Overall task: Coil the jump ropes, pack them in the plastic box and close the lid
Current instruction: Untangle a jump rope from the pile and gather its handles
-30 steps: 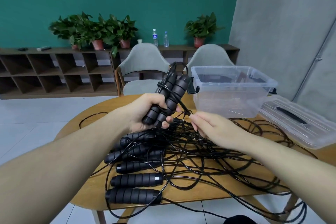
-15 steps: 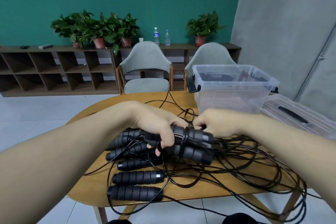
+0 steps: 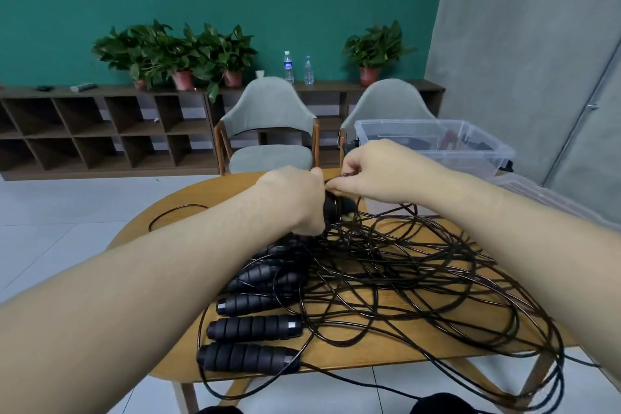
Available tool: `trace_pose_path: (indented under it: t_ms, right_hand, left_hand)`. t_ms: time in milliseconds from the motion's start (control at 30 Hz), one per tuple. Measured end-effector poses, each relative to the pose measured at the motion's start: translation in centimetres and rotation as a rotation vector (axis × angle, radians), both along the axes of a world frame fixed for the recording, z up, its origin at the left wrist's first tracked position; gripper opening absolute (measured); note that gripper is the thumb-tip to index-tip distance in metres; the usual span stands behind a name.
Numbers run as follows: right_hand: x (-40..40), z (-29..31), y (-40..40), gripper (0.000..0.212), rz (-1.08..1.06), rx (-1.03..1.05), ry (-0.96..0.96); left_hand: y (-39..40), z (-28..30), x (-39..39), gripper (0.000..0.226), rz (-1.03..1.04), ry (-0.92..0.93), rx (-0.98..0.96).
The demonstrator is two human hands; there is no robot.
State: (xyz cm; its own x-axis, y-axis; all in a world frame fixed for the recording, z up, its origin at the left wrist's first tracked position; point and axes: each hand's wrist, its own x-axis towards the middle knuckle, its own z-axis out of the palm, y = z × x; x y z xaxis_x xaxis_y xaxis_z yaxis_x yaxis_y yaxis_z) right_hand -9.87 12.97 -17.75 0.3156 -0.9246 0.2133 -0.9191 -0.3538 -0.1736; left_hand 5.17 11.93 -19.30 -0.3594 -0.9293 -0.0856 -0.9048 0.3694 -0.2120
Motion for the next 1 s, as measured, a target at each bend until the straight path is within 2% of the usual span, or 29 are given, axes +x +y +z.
trace_pose_path:
  t_ms: [100, 200, 267, 333, 400, 533, 633, 667, 733, 833, 900, 1000]
  right_hand:
    - [0.2, -0.3, 0.9, 0.043, 0.016, -0.014, -0.1]
    - [0.1, -1.8, 1.7, 0.037, 0.047, 0.083, -0.316]
    - [-0.1, -3.3, 2.0, 0.037, 0.087, 0.157, -0.432]
    - [-0.4, -4.9, 2.0, 0.038, 0.115, 0.182, -0.471]
    - [-0.9, -6.2, 1.8, 0.038, 0.116, 0.18, -0.486]
    - [-2.3, -7.2, 1.1, 0.04, 0.067, 0.27, -0.464]
    - [-3.3, -7.8, 0.5, 0.049, -0.011, 0.351, -0.476]
    - [-3.5, -7.8, 0.3, 0.05, -0.031, 0.346, -0.462]
    - [-4.0, -7.7, -0.2, 0.049, -0.046, 0.312, -0.403]
    - [-5.0, -7.5, -0.8, 0.045, -0.059, 0.33, -0.362]
    - [-5.4, -7.9, -1.1, 0.043, -0.063, 0.329, -0.323]
    - [-6.0, -8.2, -1.3, 0.037, -0.094, 0.343, -0.368]
  left_hand:
    - [-1.7, -0.4, 1.0, 0.049, 0.05, 0.336, -0.066]
    - [-2.6, -0.6, 1.9, 0.049, 0.076, 0.502, -0.064]
    - [-3.0, -0.8, 2.3, 0.037, 0.091, 0.765, 0.045]
    - [-3.3, -0.8, 2.5, 0.017, 0.116, 1.152, 0.24]
    - [-3.2, -0.8, 2.9, 0.013, 0.127, 1.366, 0.403]
    - [-2.6, 0.2, 3.1, 0.013, 0.078, 1.529, 0.595]
    - [-2.4, 1.3, 3.3, 0.032, 0.035, 1.674, 0.692]
    - [-2.4, 1.7, 3.5, 0.039, 0.029, 1.726, 0.712]
    - [-2.2, 2.4, 3.7, 0.037, 0.002, 1.836, 0.75]
    - [-1.7, 3.1, 4.1, 0.04, -0.049, 2.048, 0.905]
    - [-1.4, 3.2, 4.7, 0.042, -0.073, 2.106, 0.958]
    - [-1.3, 2.9, 5.8, 0.044, -0.055, 2.128, 0.945]
